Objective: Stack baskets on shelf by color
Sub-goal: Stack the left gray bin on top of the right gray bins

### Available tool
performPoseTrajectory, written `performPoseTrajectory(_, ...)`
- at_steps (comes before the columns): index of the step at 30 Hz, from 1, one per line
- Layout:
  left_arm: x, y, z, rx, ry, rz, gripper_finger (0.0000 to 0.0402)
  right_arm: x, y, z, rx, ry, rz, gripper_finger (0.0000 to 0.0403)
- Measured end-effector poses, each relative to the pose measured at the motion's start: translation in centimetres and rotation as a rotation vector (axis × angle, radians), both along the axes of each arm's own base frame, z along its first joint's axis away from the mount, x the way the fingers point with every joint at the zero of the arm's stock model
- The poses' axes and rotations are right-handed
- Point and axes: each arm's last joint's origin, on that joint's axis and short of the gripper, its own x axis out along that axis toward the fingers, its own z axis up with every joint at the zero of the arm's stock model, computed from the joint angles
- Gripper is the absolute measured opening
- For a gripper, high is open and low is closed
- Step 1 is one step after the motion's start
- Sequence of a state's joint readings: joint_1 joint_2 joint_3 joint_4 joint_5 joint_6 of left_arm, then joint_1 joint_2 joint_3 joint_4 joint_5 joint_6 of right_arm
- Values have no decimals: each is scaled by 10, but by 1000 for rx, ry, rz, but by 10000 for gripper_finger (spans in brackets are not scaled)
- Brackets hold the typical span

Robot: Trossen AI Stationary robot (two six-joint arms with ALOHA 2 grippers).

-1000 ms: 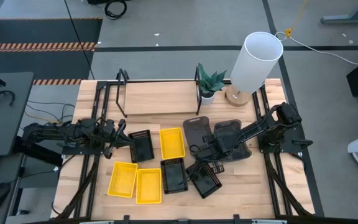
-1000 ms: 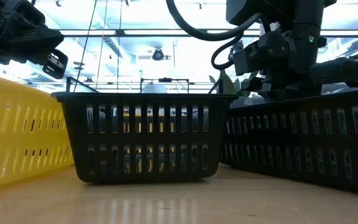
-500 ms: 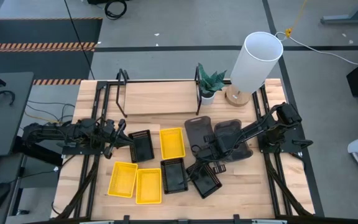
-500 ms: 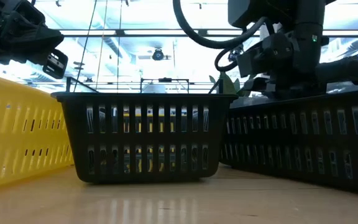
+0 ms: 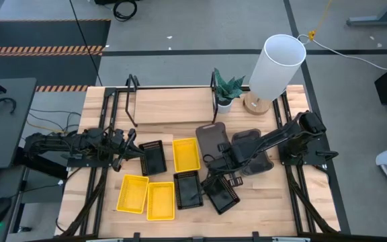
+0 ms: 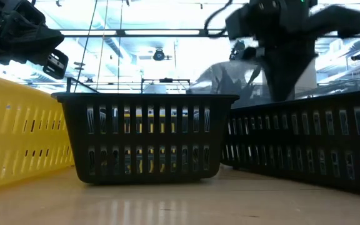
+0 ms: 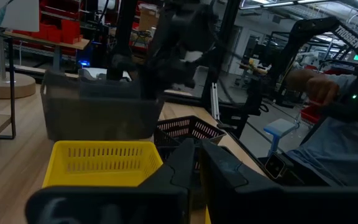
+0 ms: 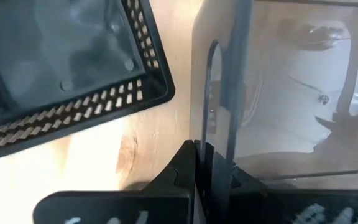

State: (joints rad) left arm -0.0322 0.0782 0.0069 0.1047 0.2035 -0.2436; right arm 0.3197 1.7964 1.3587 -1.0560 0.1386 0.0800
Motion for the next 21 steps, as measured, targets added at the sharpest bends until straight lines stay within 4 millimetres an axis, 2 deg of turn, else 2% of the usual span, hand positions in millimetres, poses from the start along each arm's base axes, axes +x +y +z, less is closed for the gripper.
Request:
performPoseTrajectory(7, 0, 0, 0, 0, 0, 0, 38, -6, 5, 37, 7, -81, 32, 10)
performPoseTrajectory(21, 0, 0, 0, 0, -1, 0, 28, -57, -8, 97, 53, -165, -36, 11)
